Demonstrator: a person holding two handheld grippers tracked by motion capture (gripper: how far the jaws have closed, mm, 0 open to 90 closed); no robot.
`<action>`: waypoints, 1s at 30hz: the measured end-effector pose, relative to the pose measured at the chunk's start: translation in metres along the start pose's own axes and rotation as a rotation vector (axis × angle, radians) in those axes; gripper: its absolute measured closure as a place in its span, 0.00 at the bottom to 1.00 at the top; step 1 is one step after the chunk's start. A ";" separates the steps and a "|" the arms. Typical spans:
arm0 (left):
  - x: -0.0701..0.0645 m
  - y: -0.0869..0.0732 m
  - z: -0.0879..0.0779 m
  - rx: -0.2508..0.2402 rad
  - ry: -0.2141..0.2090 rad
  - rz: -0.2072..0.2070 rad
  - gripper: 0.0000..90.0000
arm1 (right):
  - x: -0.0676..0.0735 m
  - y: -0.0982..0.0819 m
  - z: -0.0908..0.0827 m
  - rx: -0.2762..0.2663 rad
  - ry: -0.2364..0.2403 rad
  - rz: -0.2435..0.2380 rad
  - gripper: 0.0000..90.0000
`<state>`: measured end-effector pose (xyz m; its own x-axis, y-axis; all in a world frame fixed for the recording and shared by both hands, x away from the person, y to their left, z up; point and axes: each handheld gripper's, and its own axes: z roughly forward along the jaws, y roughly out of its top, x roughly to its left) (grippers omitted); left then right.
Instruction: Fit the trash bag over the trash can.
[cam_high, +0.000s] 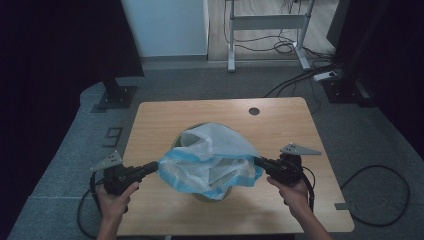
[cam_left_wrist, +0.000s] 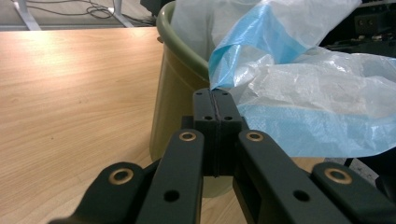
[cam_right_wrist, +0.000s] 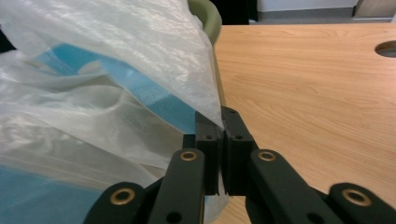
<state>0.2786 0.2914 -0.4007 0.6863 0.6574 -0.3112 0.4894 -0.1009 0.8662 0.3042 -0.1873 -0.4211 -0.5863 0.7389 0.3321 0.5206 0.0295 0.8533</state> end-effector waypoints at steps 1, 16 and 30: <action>0.001 0.000 0.000 0.001 0.004 -0.002 1.00 | -0.001 -0.001 0.000 -0.003 -0.004 0.004 0.98; 0.009 -0.003 0.003 -0.002 0.031 -0.001 1.00 | -0.013 -0.007 0.008 0.002 -0.035 -0.007 0.91; -0.020 0.024 -0.007 -0.066 0.031 0.090 0.43 | 0.024 0.035 -0.007 -0.069 -0.033 -0.229 0.50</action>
<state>0.2731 0.2813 -0.3715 0.7088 0.6704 -0.2195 0.3892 -0.1121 0.9143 0.3038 -0.1727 -0.3807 -0.6629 0.7399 0.1143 0.3318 0.1534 0.9308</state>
